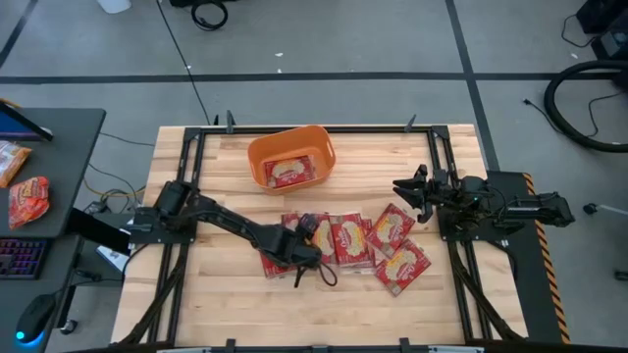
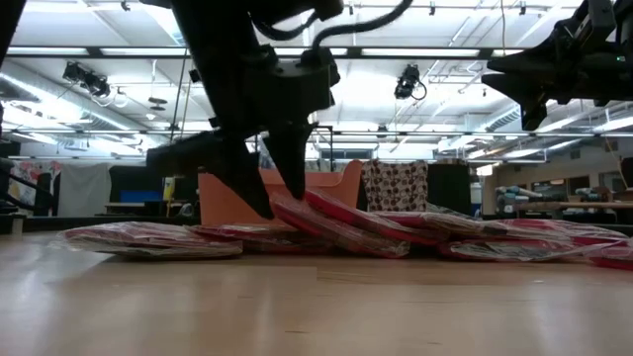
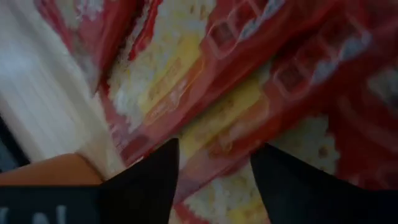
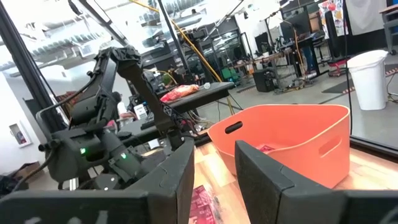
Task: Sort popcorn bags into baskets
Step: Put the red popcorn bag into the orange bin
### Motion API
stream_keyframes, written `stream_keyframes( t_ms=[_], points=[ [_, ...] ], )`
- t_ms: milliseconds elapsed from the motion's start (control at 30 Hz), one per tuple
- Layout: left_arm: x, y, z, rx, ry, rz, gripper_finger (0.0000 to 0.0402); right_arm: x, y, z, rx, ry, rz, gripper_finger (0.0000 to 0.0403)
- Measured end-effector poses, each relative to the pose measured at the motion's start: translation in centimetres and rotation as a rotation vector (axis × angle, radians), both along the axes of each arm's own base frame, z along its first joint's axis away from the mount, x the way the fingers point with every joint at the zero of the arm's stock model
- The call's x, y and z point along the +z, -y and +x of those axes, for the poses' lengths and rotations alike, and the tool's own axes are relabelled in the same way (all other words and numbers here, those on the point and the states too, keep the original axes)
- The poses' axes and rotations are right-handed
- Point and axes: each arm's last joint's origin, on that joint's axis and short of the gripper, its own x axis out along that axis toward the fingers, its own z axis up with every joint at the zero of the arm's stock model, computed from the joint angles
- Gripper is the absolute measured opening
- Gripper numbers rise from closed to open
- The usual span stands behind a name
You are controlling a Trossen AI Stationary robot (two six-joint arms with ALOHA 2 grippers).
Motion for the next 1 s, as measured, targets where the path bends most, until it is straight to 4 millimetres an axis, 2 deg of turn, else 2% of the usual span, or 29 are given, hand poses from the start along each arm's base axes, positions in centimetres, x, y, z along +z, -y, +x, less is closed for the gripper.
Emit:
stream_keyframes(
  t_ms=[267, 400, 467, 567, 700, 800, 867, 1000],
  points=[
    [-0.6, 0.0, 0.2, 0.047, 0.013, -0.018, 0.0103, 0.1, 0.0, 0.0, 0.0, 0.01, -0.001, 0.0121],
    [-0.1, -0.2, -0.2, 0.069, 0.004, -0.013, 0.0033, 0.2, 0.0, 0.0, -0.001, 0.02, -0.001, 0.0121],
    [0.5, -0.5, -0.6, 0.069, -0.021, -0.001, 0.0011, 0.2, 0.0, 0.0, 0.0, 0.023, -0.002, 0.0121],
    [2.6, -1.2, -1.1, 0.093, -0.04, 0.01, 0.001, 0.3, 0.0, -0.1, 0.0, 0.028, -0.002, 0.0121],
    [7.4, -2.2, -1.5, 0.195, -0.015, -0.028, 0.0009, 0.3, 0.0, -0.1, -0.001, 0.028, -0.002, 0.0121],
    [10.9, -3.5, -1.8, 0.36, 0.061, -0.084, 0.0009, 0.2, 0.0, 0.0, -0.001, 0.024, -0.002, 0.0121],
    [12.6, -5.1, -2.0, 0.537, 0.161, -0.106, 0.0009, 0.3, 0.0, 0.0, 0.0, 0.029, -0.002, 0.0121],
    [13.2, -8.2, -2.2, 0.835, 0.314, -0.102, 0.0008, 0.2, 0.0, 0.0, -0.001, 0.026, -0.002, 0.0121]
  ],
)
